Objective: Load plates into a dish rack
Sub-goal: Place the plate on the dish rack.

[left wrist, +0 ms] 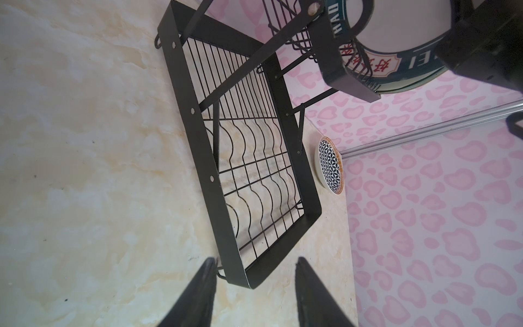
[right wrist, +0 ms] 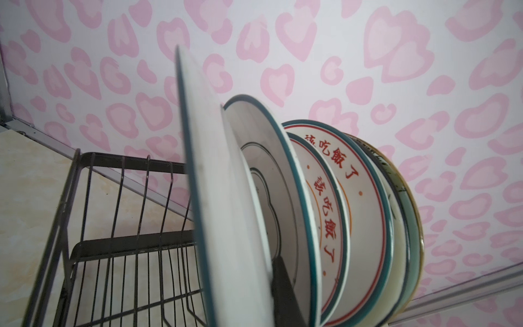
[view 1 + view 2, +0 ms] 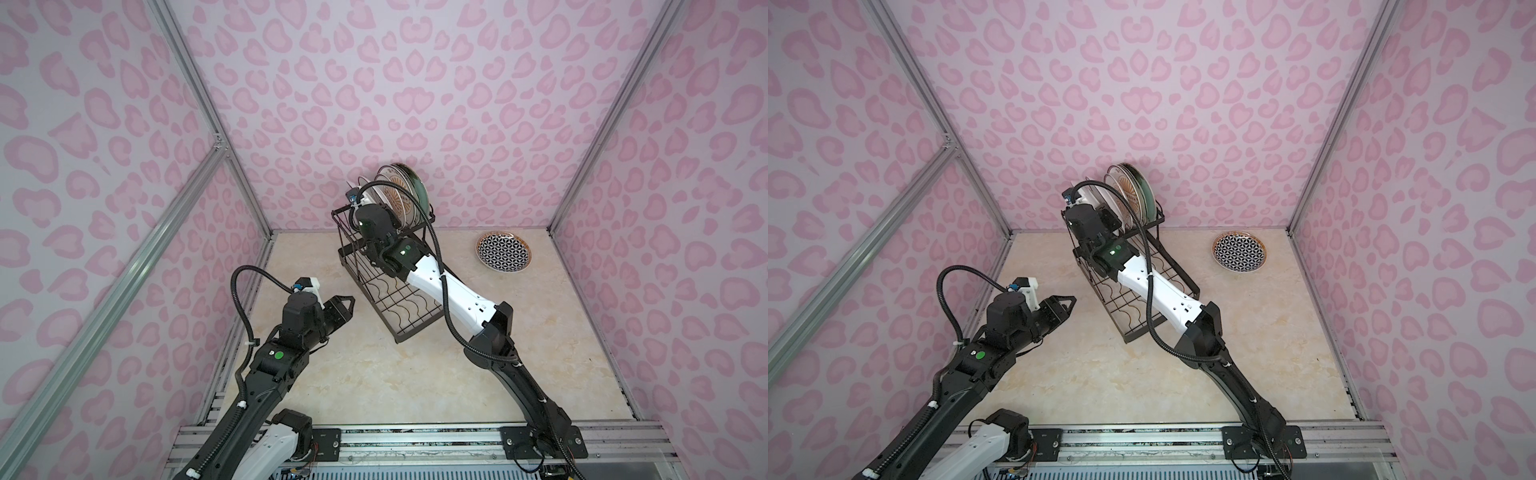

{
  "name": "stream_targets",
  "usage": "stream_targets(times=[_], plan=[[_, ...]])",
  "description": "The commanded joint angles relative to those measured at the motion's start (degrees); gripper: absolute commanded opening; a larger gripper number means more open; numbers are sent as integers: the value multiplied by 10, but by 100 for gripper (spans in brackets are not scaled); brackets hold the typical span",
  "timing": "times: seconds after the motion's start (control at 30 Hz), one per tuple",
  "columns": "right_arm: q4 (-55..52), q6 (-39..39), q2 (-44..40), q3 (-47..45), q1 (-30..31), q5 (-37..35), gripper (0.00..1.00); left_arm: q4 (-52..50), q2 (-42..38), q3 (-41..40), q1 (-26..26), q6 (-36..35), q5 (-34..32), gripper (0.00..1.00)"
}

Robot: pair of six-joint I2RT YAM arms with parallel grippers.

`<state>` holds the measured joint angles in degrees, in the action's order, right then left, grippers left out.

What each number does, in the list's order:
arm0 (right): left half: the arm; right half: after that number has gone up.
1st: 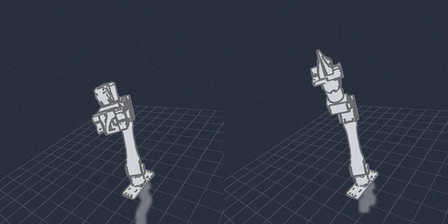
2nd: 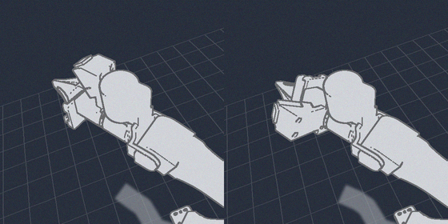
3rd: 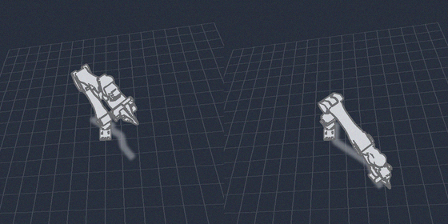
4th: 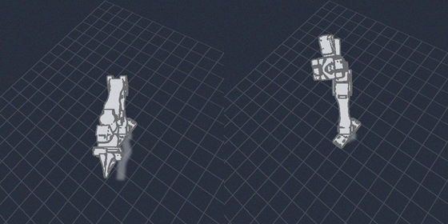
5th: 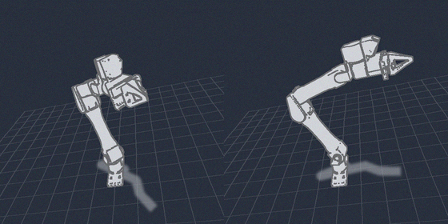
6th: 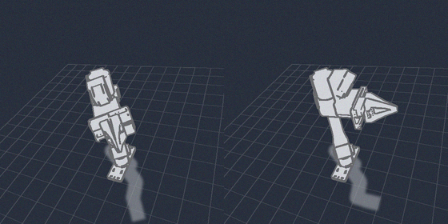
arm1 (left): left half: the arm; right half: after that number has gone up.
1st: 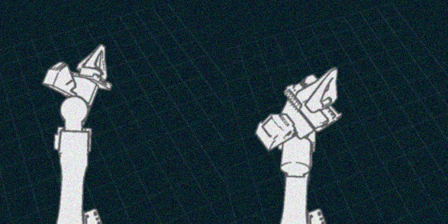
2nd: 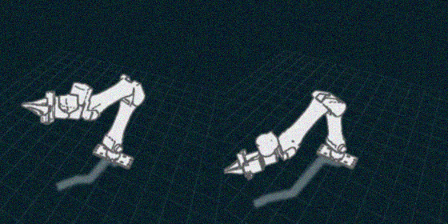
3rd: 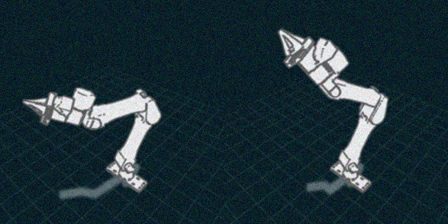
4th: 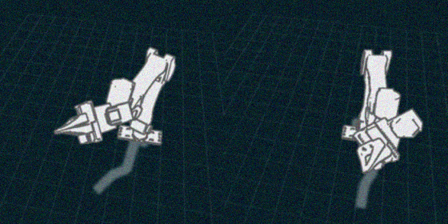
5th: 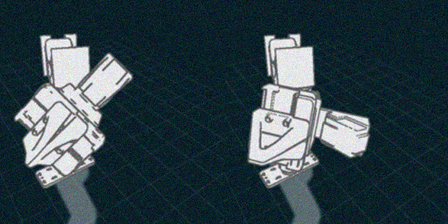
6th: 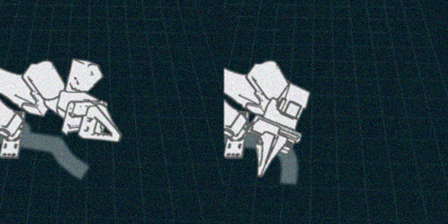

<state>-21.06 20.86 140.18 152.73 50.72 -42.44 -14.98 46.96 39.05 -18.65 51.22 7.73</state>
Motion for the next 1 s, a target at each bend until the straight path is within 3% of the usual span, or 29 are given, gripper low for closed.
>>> stream_targets(times=[0.0, 0.97], plan=[[5, -13, 12, 1, -2, -23, 0, 3, -5, 4, 0, 0, 4, 48], [-37, -46, 10, 2, -20, 9, 0, -1, -2, 10, 0, 0, 5, 48]])
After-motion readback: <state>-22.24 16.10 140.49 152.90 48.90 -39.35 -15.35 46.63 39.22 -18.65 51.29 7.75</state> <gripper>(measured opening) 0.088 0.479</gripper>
